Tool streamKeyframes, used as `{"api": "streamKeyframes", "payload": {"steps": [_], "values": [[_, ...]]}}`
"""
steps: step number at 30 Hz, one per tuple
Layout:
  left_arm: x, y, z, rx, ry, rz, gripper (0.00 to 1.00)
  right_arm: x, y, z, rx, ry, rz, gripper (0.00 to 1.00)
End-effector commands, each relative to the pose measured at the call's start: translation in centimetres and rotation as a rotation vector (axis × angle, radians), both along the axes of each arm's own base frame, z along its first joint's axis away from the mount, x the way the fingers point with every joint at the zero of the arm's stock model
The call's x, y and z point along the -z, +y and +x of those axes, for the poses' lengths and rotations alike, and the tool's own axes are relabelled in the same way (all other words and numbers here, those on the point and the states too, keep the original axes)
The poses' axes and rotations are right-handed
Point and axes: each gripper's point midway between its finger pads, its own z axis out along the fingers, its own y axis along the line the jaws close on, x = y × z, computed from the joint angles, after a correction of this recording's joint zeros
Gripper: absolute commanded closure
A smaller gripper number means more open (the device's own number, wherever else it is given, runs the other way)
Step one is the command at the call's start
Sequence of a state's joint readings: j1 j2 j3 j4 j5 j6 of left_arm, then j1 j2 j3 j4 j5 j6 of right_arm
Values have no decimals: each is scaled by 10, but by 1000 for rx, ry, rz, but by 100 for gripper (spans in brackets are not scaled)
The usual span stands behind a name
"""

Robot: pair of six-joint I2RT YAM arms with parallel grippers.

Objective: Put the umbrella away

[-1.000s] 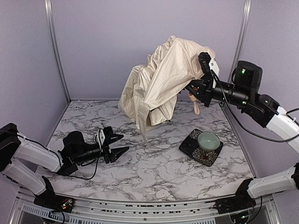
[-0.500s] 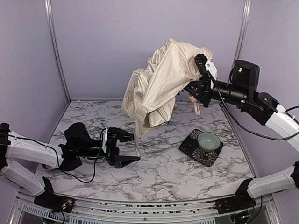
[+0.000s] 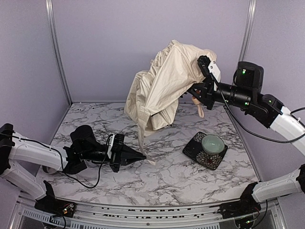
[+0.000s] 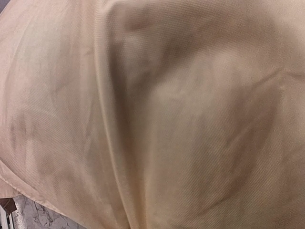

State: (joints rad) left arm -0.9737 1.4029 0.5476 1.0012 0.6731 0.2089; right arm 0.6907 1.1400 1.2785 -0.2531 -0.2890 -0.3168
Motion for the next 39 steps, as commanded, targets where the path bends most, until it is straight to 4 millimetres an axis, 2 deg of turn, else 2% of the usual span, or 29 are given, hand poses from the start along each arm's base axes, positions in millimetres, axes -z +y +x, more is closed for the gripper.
{"api": "streamKeyframes", "payload": {"steps": [1, 3, 4, 5, 6, 8, 11, 15, 16, 17, 19, 20, 25, 30, 33, 36, 39], "values": [[0, 5, -7, 14, -9, 0, 94, -38, -10, -5, 15, -93, 69, 100], [0, 5, -4, -3, -17, 1, 86, -35, -8, -4, 12, -87, 61, 100], [-1, 4, -4, -1, -27, -1, 79, -34, -7, -4, 9, -82, 59, 100], [-2, 4, -3, 2, -29, -3, 64, -34, -6, -4, 4, -84, 59, 100], [-4, 2, -3, 6, -28, -6, 56, -34, -6, -4, 0, -82, 60, 100], [-8, -3, -1, 15, -20, -10, 53, -34, -5, -5, -5, -83, 62, 100], [-12, -12, 2, 33, -4, -12, 62, -35, -5, -6, -10, -87, 69, 100], [-11, -15, -3, 78, 6, -8, 61, -34, -6, -7, -6, -86, 68, 100], [-11, -16, -4, 85, 9, -8, 64, -33, -7, -6, -2, -86, 67, 100], [-11, -15, -5, 91, 9, -7, 72, -33, -8, -6, 2, -87, 65, 100], [-10, -14, -5, 82, 5, -6, 95, -33, -8, -6, 5, -88, 64, 100], [-8, -12, -4, 66, -1, -5, 100, -33, -9, -6, 5, -87, 63, 100], [10, 5, 8, -57, -45, 31, 100, -44, -19, -6, 52, -100, 59, 100], [35, 29, 36, -201, -50, 113, 100, -54, -31, -13, 81, -124, 31, 100], [60, 42, 63, -312, -74, 210, 100, -55, -29, -33, -12, -147, 6, 100], [88, 45, 86, -376, -108, 334, 100, -51, -18, -61, -178, -152, -21, 100], [96, 48, 104, -416, -126, 371, 100, -41, -6, -87, -351, -119, -34, 100]]}}
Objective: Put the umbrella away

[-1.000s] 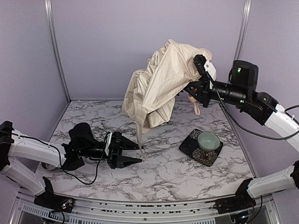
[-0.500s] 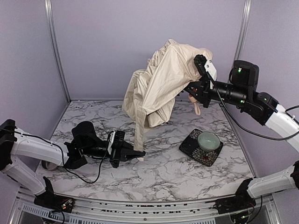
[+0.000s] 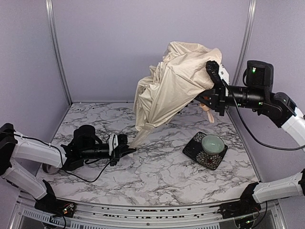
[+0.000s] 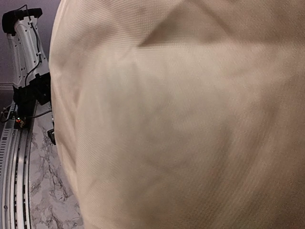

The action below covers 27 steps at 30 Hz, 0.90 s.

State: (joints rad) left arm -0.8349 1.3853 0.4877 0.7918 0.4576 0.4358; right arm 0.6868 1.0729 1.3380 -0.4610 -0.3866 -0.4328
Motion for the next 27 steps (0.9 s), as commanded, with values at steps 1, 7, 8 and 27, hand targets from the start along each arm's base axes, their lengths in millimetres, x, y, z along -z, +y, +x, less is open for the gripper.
{"api": "streamKeyframes", "payload": {"steps": [1, 7, 8, 27], "values": [[30, 10, 35, -98, -33, 147, 100, -33, 11, -56, -300, -57, 57, 100], [23, 19, 73, -169, -74, 156, 100, 11, 36, -62, -327, 57, -82, 100], [24, 20, 77, -174, -82, 164, 100, 18, 40, -61, -313, 63, -110, 100], [0, 5, -41, 221, -13, 167, 100, -25, -72, 86, 648, -91, -31, 100]]}}
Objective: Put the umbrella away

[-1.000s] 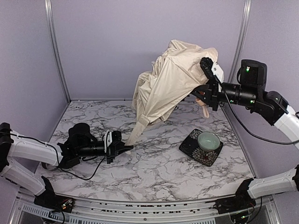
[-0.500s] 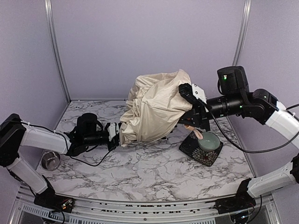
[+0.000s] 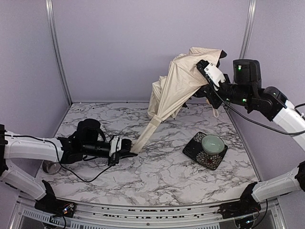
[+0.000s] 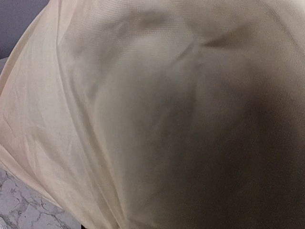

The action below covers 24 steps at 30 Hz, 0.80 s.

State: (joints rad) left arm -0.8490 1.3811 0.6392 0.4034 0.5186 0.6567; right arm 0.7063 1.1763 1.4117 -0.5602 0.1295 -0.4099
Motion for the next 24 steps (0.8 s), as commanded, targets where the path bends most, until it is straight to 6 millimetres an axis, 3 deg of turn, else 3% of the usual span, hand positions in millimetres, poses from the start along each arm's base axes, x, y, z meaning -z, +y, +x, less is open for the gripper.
{"api": "streamKeyframes", "payload": {"steps": [1, 4, 6, 9, 12, 14, 21, 24], "values": [[-24, 16, -31, 91, 21, -54, 100, -50, -29, 9, 140, -159, 89, 100], [-46, 22, -29, 80, -33, -100, 100, -47, -17, -7, 16, -152, 71, 100], [-56, 27, -20, 40, -81, -99, 100, -45, 0, -34, -165, -143, 72, 100], [-49, 33, -3, -12, -125, -24, 100, -54, 12, -79, -384, -173, 125, 100], [-31, 35, 12, -55, -97, 86, 100, -59, 13, -104, -486, -174, 143, 100], [-23, 35, 15, -63, -75, 116, 100, -55, 19, -117, -566, -134, 143, 100], [-49, 32, 26, -94, -167, 52, 100, -27, 29, -155, -773, 46, 133, 100], [-35, 31, 34, -113, -163, 89, 100, -23, 32, -168, -835, 101, 164, 100]]}}
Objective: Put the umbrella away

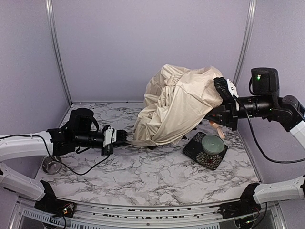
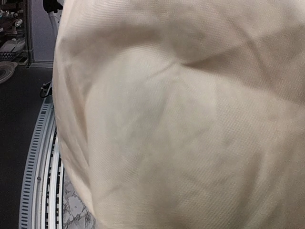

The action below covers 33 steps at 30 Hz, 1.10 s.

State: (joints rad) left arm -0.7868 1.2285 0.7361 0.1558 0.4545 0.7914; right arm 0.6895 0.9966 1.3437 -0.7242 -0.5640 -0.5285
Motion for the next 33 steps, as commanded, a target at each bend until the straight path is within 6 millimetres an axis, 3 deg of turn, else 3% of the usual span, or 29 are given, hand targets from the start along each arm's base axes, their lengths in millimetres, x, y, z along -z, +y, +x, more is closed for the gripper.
{"api": "streamKeyframes", "payload": {"steps": [1, 4, 6, 13, 18, 25, 33], "values": [[19, 4, 18, -63, -21, 62, 100, -24, 4, -37, -173, 40, 90, 100], [39, 2, 46, -131, -34, 127, 100, -19, 12, -37, -185, 78, 85, 100], [40, -2, 68, -163, -46, 137, 100, -12, 20, -39, -193, 76, 57, 100], [25, -3, 128, -202, -102, 58, 100, 45, 54, -46, -246, 136, -53, 100], [26, -7, 150, -167, -135, 40, 100, 110, 82, -50, -265, 210, -189, 100], [38, -19, 175, -148, -168, 65, 100, 228, 111, -60, -265, 272, -495, 100], [69, -24, 180, -129, -127, 101, 100, 311, 132, -82, -356, 336, -632, 100]]}}
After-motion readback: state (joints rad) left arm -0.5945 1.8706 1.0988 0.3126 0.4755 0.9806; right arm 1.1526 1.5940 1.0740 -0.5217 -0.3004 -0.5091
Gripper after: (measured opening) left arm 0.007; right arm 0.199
